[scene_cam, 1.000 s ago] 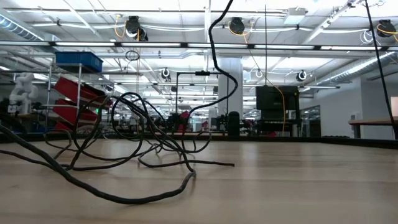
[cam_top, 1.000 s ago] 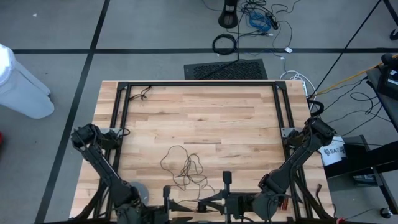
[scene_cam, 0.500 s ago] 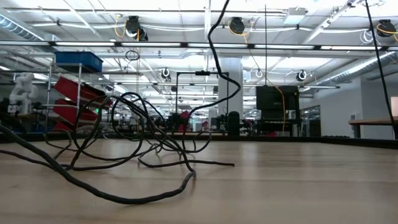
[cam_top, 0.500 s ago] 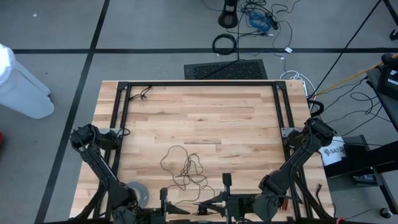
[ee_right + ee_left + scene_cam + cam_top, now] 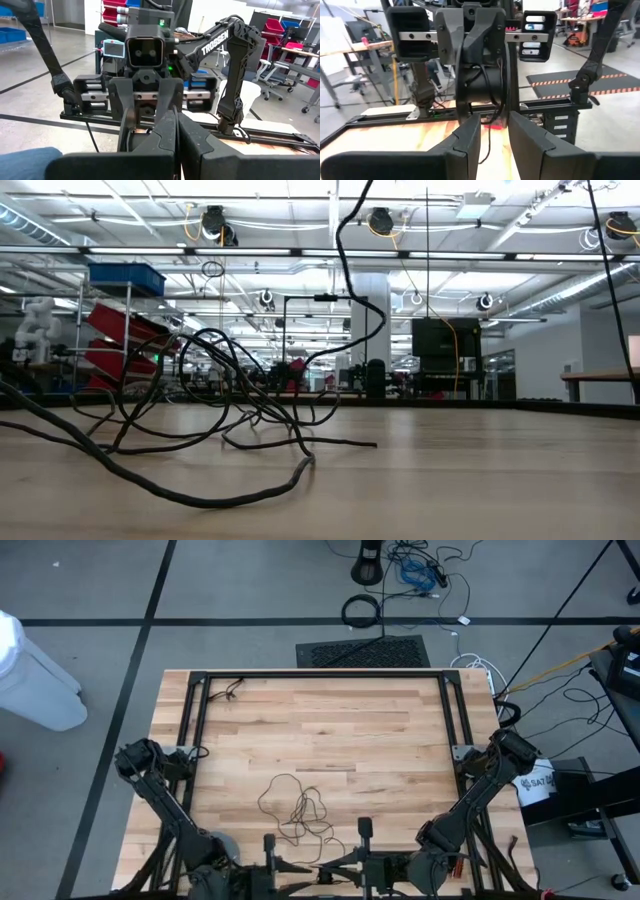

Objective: Coil cords
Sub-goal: Coil the black wire onto the spool

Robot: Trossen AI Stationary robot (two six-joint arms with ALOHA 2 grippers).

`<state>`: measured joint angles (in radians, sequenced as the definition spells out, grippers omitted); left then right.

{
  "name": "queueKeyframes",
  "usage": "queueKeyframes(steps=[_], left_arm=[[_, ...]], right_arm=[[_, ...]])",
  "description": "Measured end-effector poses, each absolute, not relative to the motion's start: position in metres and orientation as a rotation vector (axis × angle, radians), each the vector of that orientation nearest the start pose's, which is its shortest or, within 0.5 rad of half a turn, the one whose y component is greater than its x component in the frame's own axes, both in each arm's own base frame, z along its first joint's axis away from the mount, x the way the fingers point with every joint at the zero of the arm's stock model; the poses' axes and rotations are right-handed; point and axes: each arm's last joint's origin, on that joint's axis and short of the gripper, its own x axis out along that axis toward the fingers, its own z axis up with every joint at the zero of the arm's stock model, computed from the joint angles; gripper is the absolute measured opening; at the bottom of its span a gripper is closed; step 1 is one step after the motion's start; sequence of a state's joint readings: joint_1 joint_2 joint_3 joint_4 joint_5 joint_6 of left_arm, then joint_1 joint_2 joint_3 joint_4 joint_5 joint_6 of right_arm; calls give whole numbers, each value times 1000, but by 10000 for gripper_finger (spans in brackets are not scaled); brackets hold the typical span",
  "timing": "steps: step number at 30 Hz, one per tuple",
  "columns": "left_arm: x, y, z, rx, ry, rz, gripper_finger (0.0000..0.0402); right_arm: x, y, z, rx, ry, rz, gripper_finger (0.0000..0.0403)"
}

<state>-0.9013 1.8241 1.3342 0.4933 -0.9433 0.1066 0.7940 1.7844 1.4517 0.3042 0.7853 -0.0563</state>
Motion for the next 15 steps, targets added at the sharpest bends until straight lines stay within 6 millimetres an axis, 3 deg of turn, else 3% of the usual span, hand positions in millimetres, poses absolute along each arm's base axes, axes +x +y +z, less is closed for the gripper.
queueKeyframes(steps=[12, 15], left_arm=[[286, -305, 297, 72, -10, -6, 103], [286, -306, 297, 69, -13, -4, 81]], right_arm=[[306, 282, 336, -76, 19, 10, 0], [306, 282, 336, -76, 19, 10, 0]])
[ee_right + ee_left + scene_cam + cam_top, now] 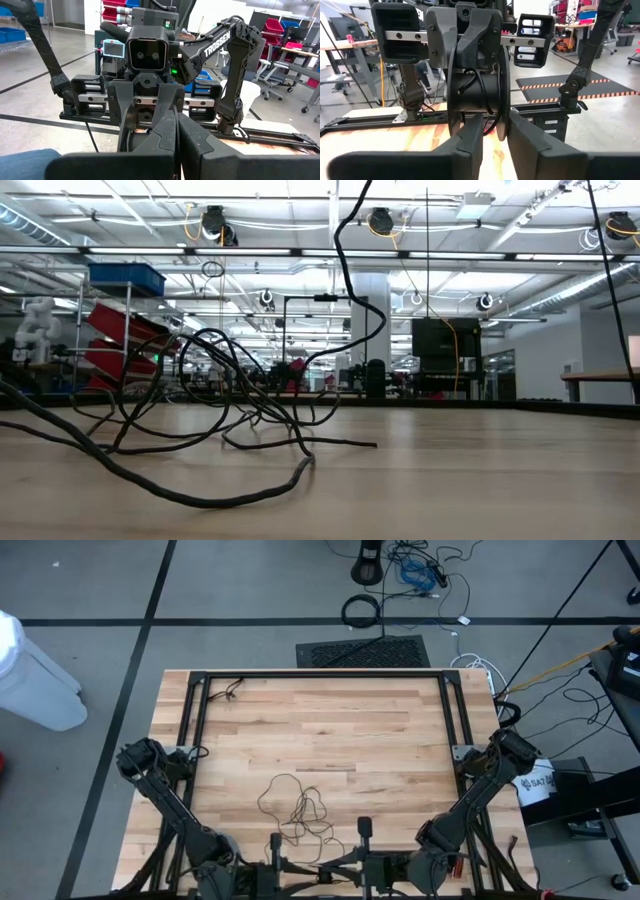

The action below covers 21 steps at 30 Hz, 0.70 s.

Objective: Coil cords
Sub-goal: Coil the black wire onto the spool

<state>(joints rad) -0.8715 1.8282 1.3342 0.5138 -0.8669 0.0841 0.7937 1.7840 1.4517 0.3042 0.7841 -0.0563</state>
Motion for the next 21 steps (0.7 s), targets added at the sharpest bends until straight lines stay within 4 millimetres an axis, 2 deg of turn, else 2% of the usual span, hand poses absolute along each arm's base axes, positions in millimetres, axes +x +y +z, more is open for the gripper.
queueKeyframes(steps=[4, 10, 12, 17, 21], left_arm=[[286, -306, 297, 75, -15, -2, 14], [285, -306, 297, 74, -16, 25, 6], [284, -306, 297, 75, -16, 35, 5], [280, -309, 298, 86, -16, 54, 3], [275, -307, 302, 70, 10, 42, 2]], right_arm=[[306, 281, 336, -76, 19, 8, 0], [306, 281, 336, -91, 24, -2, 0], [303, 282, 336, -104, 25, -55, 5], [291, 289, 336, -186, 34, -173, 47], [281, 295, 338, -208, 33, -201, 81]])
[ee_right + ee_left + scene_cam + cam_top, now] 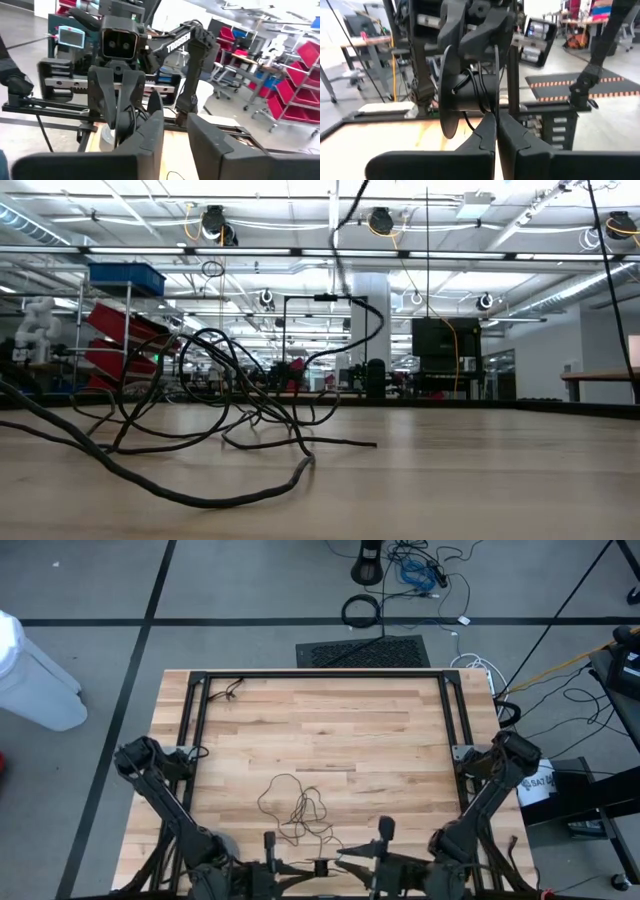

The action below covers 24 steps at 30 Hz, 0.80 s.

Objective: Coil cords
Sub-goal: Coil the black wire onto the spool

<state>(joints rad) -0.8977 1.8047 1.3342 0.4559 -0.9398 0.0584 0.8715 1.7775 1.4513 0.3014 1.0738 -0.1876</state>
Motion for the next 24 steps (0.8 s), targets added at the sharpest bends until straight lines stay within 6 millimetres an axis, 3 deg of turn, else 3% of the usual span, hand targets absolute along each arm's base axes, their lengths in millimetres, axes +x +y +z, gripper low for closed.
queueKeyframes(steps=[5, 10, 15, 24], left_arm=[[263, -296, 309, 41, 121, -16, 1], [254, -281, 318, 36, 215, -73, 1], [247, -275, 324, 57, 266, -154, 1], [248, -266, 322, 90, 312, -129, 0]], right_arm=[[274, 304, 340, -208, 17, -55, 103], [280, 304, 336, -148, 42, 117, 103], [295, 289, 327, -116, 121, 90, 101], [309, 277, 321, -94, 145, 49, 101]])
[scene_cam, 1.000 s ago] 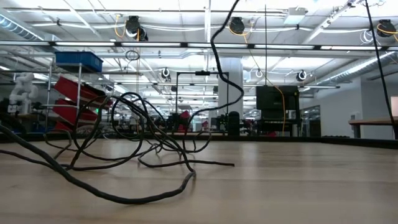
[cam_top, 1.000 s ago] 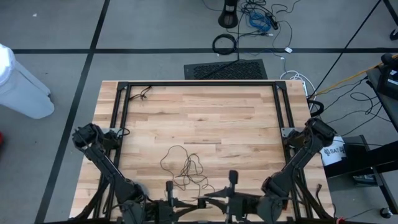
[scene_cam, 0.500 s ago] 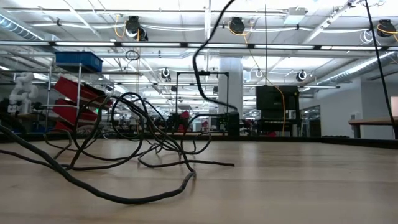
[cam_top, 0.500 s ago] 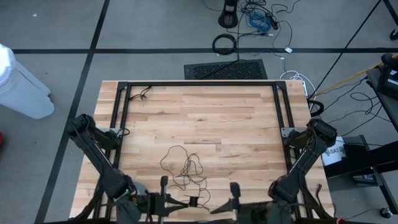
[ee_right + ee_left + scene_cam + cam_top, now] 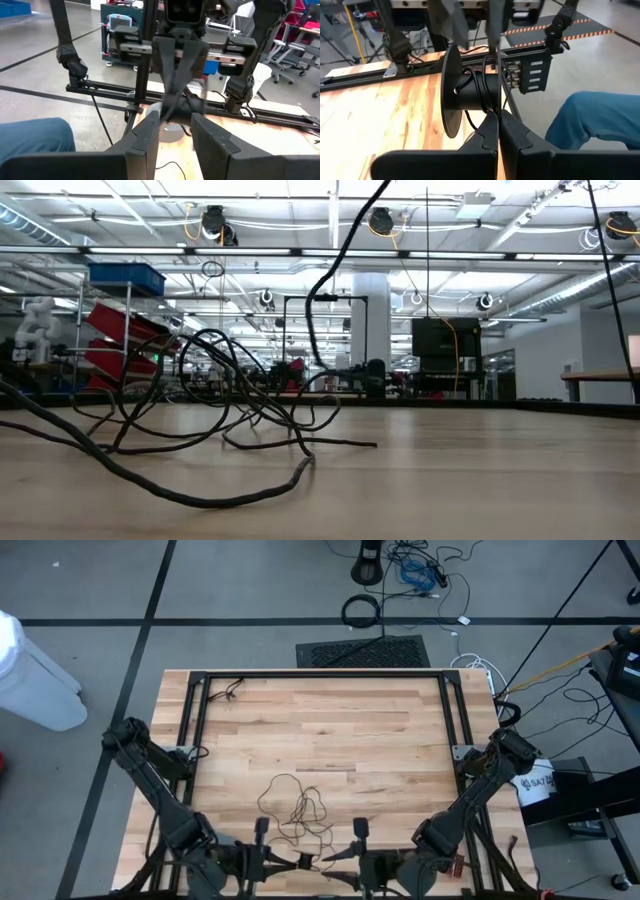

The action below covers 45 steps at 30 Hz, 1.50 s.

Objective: Coil cords
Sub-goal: Coil the black wire onto the spool

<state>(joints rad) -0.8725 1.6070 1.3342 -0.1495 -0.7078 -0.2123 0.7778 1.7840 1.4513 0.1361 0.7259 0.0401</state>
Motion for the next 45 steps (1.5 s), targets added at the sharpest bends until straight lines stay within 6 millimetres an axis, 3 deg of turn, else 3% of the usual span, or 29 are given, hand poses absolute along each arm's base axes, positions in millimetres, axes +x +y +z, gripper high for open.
queueKeyframes(steps=[11, 20, 32, 45], left_arm=[[250, -263, 320, 76, 334, -114, 0], [247, -262, 314, 91, 392, -117, 0], [244, -265, 314, 91, 394, -134, 0], [241, -269, 315, 109, 379, -151, 0]], right_arm=[[311, 275, 322, -87, 137, 35, 100], [325, 268, 310, -97, 157, -27, 100], [320, 272, 310, -110, 152, -64, 100], [328, 267, 306, -48, 180, 11, 100]])
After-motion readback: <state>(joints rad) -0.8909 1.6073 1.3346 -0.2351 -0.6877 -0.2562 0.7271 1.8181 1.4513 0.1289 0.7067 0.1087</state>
